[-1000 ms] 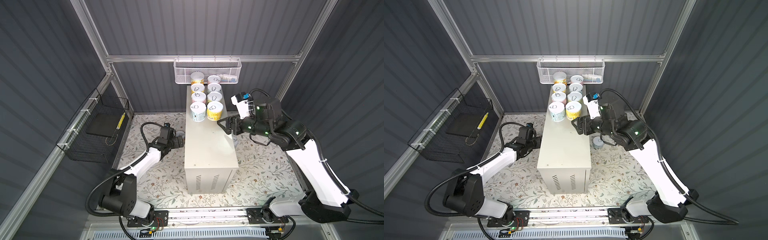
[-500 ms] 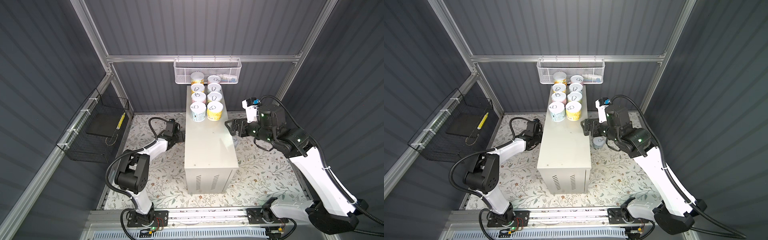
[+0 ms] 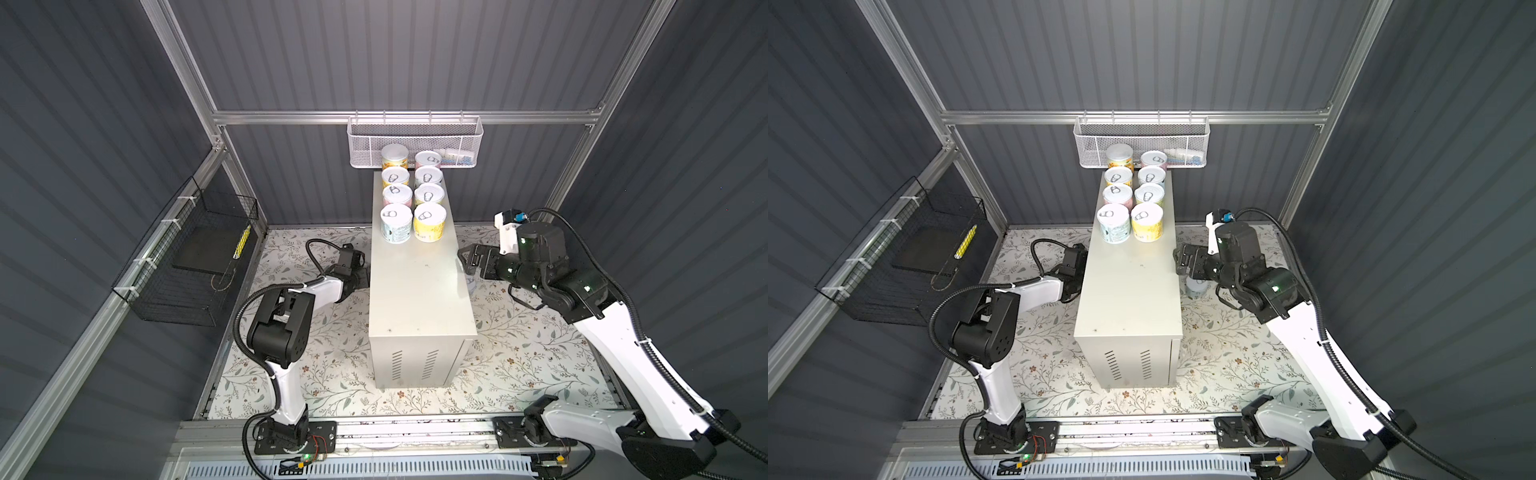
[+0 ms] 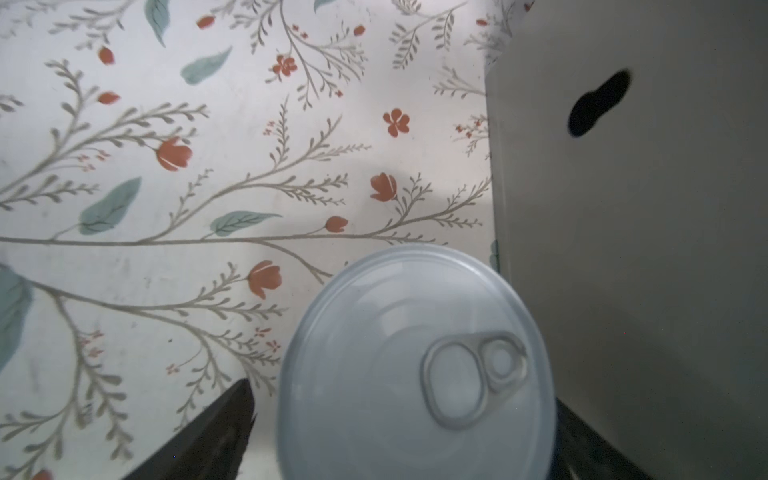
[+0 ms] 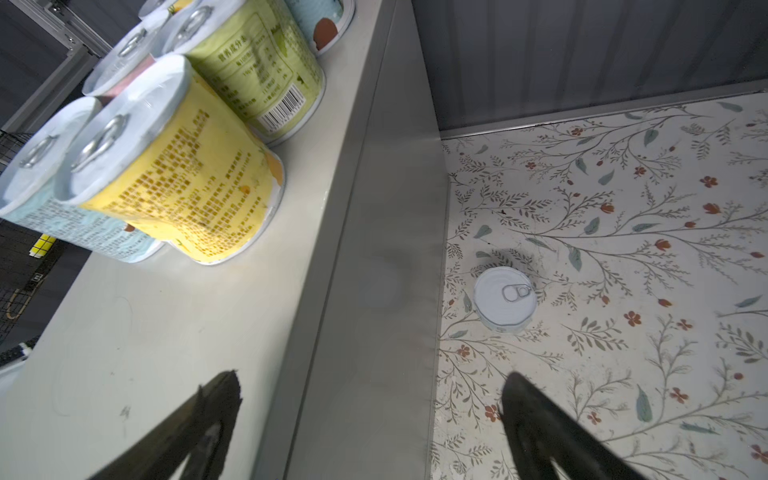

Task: Place and organize the canned foods onto the counter
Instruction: 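Open the right gripper and withdraw it while the left gripper rises from the floor, then lift the grasped orange-labelled can up beside the cabinet with the left gripper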

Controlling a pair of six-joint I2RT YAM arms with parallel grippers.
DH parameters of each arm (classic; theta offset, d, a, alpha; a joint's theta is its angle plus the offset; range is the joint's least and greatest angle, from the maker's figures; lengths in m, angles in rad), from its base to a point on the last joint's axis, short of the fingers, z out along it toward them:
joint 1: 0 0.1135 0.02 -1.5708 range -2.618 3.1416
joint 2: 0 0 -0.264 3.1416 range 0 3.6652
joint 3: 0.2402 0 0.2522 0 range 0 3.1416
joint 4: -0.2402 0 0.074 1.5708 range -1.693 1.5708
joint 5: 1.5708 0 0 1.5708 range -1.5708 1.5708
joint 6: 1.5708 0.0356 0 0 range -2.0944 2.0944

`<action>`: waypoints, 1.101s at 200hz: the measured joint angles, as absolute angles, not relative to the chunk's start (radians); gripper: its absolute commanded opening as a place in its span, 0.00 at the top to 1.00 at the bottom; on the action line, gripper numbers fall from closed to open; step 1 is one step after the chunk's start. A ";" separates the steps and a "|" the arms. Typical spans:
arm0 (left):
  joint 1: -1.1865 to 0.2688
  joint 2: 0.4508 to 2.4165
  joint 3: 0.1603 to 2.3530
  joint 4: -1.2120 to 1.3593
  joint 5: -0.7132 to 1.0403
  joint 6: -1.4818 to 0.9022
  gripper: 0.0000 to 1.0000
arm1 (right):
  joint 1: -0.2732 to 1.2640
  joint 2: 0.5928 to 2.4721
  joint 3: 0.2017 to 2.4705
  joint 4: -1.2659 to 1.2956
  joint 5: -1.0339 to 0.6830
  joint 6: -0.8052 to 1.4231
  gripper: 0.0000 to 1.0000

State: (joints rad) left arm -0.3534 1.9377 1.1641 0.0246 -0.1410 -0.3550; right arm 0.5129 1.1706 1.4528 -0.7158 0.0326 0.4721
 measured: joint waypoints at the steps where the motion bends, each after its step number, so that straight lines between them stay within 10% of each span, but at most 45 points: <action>1: -0.353 1.939 1.164 0.025 -0.141 -0.355 0.02 | 0.513 1.171 1.453 -0.715 0.032 0.472 0.01; 145: -0.353 2.014 1.177 0.126 -0.191 -0.374 0.23 | 0.513 1.192 1.453 -0.698 0.002 0.480 0.01; 188: -0.353 2.014 1.176 0.134 -0.208 -0.374 0.49 | 0.513 1.195 1.434 -0.677 -0.009 0.480 0.01; 208: -0.353 2.008 1.169 0.133 -0.210 -0.372 0.99 | 0.513 1.202 1.430 -0.670 -0.016 0.482 0.01; 220: -0.353 2.001 1.165 0.120 -0.212 -0.369 1.00 | 0.513 1.203 1.423 -0.659 -0.016 0.485 0.01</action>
State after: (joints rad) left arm -0.3534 2.0006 1.1652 0.1200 -0.2123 -0.3695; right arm 0.5129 1.2030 1.4231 -0.6594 -0.0162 0.4850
